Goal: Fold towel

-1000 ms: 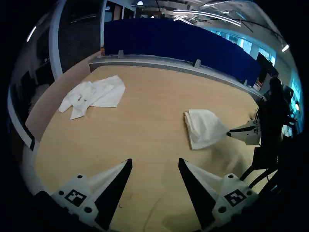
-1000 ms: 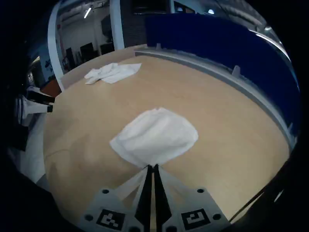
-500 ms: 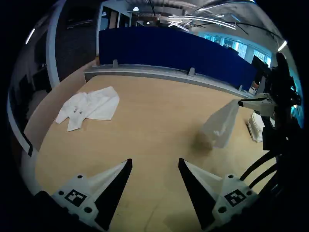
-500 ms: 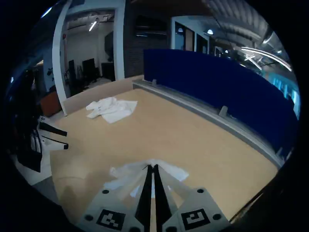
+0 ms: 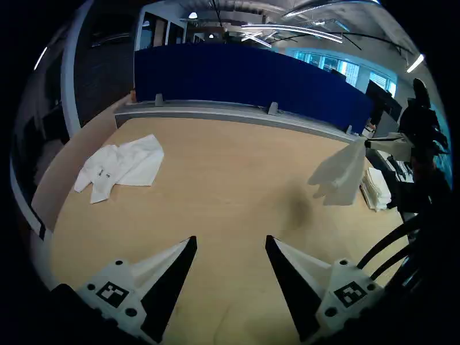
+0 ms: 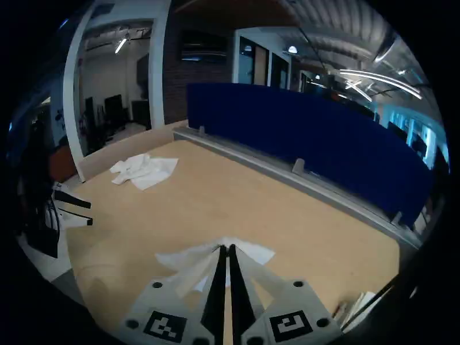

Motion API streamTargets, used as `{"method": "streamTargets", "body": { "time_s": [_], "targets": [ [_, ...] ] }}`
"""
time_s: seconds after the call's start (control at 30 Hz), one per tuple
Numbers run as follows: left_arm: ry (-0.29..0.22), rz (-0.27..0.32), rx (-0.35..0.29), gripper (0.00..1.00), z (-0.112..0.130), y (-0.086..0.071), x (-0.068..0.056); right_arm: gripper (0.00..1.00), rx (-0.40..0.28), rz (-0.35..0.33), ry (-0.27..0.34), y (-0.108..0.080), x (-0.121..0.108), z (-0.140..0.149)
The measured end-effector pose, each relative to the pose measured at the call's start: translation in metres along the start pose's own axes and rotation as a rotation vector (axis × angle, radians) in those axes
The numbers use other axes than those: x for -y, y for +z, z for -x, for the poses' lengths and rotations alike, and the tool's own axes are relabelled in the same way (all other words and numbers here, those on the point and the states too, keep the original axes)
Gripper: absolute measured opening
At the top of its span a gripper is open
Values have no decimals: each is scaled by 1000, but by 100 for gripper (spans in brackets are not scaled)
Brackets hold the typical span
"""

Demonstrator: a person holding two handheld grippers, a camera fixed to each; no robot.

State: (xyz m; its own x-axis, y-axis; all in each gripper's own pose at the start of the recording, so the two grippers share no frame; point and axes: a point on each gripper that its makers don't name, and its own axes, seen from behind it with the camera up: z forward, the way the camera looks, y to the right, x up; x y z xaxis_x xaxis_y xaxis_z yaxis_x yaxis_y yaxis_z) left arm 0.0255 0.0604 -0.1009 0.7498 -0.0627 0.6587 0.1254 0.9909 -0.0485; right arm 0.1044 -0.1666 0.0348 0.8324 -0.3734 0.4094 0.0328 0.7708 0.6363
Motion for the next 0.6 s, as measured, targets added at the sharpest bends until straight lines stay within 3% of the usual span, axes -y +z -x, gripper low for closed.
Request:
{"method": "streamTargets", "body": {
  "time_s": [0.23,0.6],
  "targets": [
    [13,9,7,88,-2,4,-14,4,12,76,22,-25,-65,7],
    [17,14,29,88,-2,13,-37,4,47,206,49,-69,-185,24]
  ]
}}
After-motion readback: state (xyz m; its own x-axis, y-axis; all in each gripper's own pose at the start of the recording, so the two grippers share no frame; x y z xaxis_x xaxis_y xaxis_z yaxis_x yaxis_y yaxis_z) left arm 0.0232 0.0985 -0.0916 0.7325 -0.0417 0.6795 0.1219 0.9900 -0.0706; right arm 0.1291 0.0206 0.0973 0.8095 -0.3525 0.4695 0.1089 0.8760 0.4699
